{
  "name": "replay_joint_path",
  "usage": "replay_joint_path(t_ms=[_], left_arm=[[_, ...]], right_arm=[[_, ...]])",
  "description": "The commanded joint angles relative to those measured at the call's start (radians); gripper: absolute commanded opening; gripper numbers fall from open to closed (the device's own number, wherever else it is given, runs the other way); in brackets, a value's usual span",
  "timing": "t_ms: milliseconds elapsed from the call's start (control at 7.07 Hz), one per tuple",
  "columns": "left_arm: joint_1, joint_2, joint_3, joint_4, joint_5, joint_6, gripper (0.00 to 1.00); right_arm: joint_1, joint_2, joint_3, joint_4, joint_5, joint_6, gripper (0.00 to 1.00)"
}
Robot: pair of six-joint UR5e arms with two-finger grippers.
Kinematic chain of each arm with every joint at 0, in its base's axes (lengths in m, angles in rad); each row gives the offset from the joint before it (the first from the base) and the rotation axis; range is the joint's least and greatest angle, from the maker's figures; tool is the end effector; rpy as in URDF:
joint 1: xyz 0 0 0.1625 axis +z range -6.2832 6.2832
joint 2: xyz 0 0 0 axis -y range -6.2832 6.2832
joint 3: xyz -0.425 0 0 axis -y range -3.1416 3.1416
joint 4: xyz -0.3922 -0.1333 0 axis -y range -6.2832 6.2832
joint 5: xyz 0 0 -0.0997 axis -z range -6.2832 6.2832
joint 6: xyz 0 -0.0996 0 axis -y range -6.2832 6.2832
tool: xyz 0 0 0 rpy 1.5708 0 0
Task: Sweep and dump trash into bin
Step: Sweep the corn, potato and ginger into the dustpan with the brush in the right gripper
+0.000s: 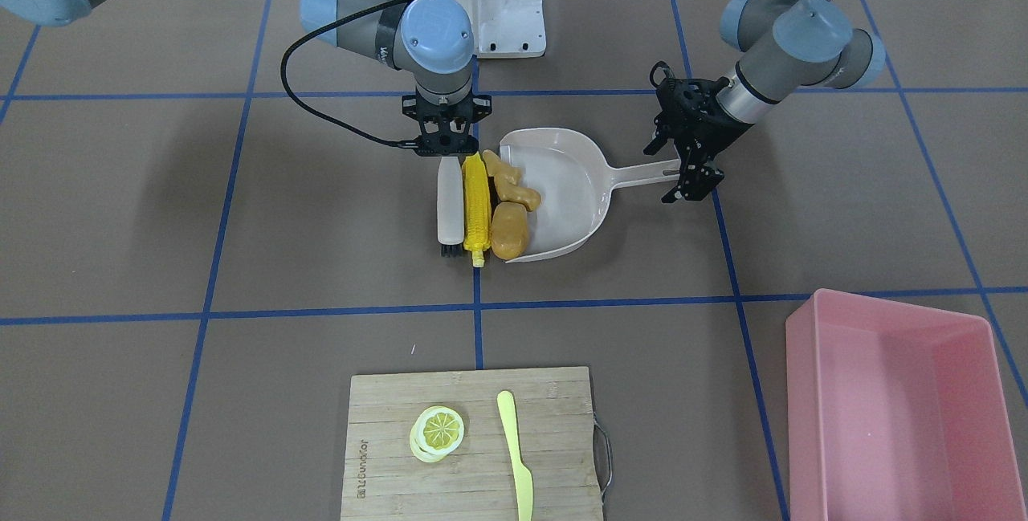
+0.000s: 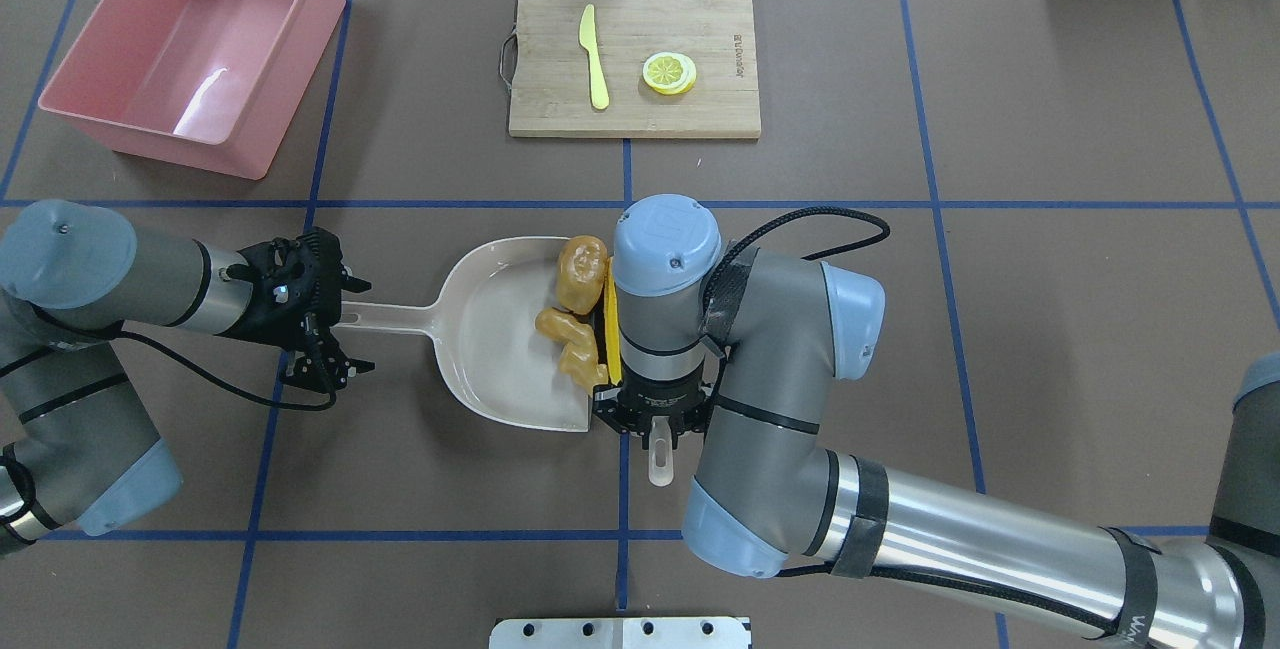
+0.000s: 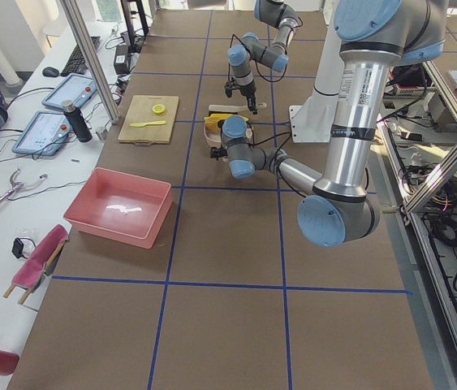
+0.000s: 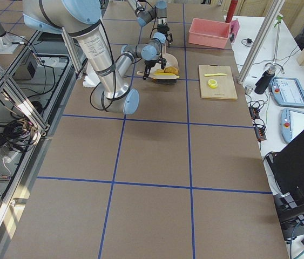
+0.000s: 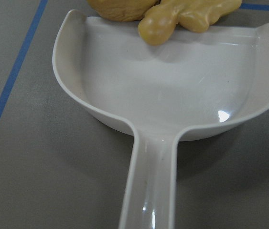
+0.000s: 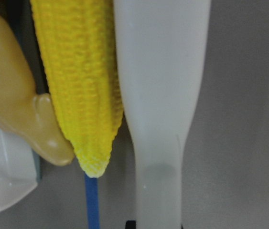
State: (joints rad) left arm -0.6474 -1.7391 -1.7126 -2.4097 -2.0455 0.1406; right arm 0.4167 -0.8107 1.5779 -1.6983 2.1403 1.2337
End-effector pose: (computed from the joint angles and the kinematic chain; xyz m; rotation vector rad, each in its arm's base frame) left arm 0.3988 -0.4116 0.4071 0.9425 0.8763 1.1960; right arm -0.6126 -0.3582 0.2061 -0.2819 -0.7800 -0.1071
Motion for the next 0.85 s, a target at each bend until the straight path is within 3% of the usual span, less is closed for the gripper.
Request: replay_joint_path(t_ms=[0, 707], left_arm=[[0.000, 0.000, 0.001, -0.002, -0.001, -0.006, 0.97], [0.002, 0.000, 0.007, -0.002, -0.001, -0.006, 0.97]], right_arm=[[-0.025, 0.025, -0.024, 0.153, -0.008, 0.096, 0.00], [-0.053, 0.039, -0.022, 0.452, -0.072, 0.237, 0.00]])
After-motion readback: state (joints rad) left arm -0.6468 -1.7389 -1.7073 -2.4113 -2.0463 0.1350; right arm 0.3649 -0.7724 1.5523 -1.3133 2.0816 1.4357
